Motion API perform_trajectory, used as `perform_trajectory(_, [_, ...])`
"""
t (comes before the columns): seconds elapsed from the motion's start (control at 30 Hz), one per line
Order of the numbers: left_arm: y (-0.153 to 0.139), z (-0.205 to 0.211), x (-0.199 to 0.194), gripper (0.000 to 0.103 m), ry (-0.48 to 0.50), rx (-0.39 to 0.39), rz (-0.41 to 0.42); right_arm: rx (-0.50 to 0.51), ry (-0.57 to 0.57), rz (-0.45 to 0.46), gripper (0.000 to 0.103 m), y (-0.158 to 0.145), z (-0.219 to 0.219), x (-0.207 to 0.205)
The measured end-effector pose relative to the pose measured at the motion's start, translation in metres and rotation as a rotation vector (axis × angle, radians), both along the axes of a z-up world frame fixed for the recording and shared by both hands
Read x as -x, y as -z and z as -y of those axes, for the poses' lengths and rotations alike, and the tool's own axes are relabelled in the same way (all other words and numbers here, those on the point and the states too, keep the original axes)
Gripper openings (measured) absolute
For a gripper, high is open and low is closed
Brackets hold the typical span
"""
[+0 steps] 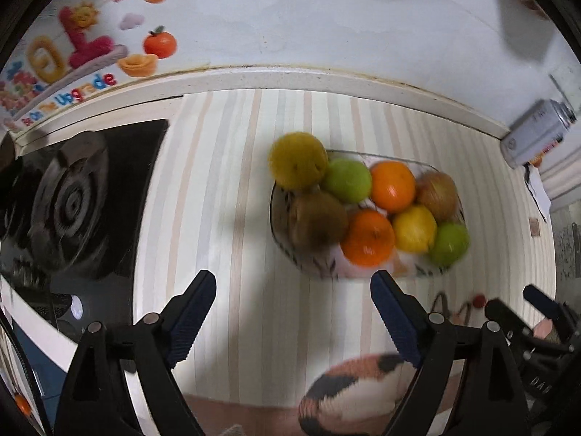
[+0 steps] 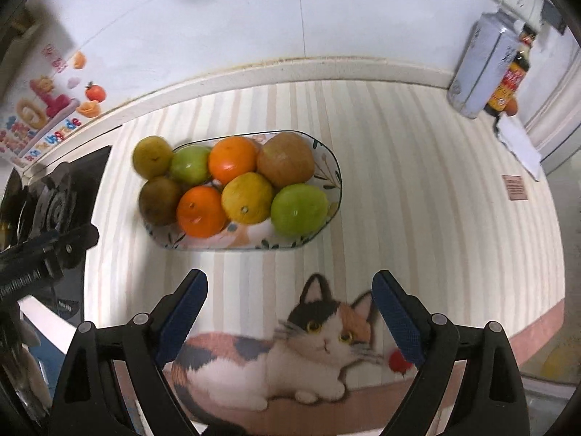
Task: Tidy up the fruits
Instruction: 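Open both tools and lift them away from the plate, then grasp a small red tomato with the right tool while the left tool grasps another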
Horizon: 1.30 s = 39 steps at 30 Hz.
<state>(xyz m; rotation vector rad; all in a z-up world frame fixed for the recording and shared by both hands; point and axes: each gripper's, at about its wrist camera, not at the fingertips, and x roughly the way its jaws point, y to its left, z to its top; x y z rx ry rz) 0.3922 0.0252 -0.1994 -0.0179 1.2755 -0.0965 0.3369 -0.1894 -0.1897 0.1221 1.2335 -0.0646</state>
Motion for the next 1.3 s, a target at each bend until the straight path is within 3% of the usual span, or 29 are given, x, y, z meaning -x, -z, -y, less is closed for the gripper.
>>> perform_trajectory(0.53, [-0.097, 0.006, 0.136, 0.087, 0.053, -0.003, 0.246, 0.042, 0.013, 0.193, 0.094, -0.106, -0.023, 0.145])
perform_trajectory(0.7, [-0.123, 0.007, 0.166, 0.087, 0.049, -0.002, 0.313, 0.023, -0.010, 0.246, 0.094, -0.132, -0.021, 0.170])
perform_trajectory(0.87, [-0.132, 0.007, 0.179, 0.087, 0.030, 0.017, 0.324, -0.038, -0.025, 0.282, 0.094, -0.145, -0.011, 0.176])
perform_trajectory(0.97, [-0.127, 0.010, 0.177, 0.087, 0.009, 0.018, 0.306, -0.087, -0.004, 0.257, 0.094, -0.134, 0.007, 0.170])
perform_trajectory(1.1, [-0.105, 0.024, 0.166, 0.087, -0.012, -0.024, 0.261, -0.111, 0.035, 0.186, 0.093, -0.091, 0.041, 0.152])
perform_trajectory(1.17, [-0.088, 0.032, 0.157, 0.087, -0.013, -0.049, 0.226, -0.141, 0.055, 0.140, 0.072, -0.062, 0.058, 0.143])
perform_trajectory(1.2, [-0.080, 0.037, 0.153, 0.089, -0.012, -0.058, 0.209, -0.154, 0.064, 0.103, 0.069, -0.043, 0.068, 0.136])
perform_trajectory(1.23, [-0.071, 0.041, 0.149, 0.098, -0.012, -0.068, 0.188, -0.164, 0.074, 0.073, 0.065, -0.027, 0.076, 0.132])
perform_trajectory(1.3, [-0.051, 0.052, 0.139, 0.099, -0.011, -0.083, 0.147, -0.169, 0.101, 0.028, 0.062, 0.004, 0.092, 0.123])
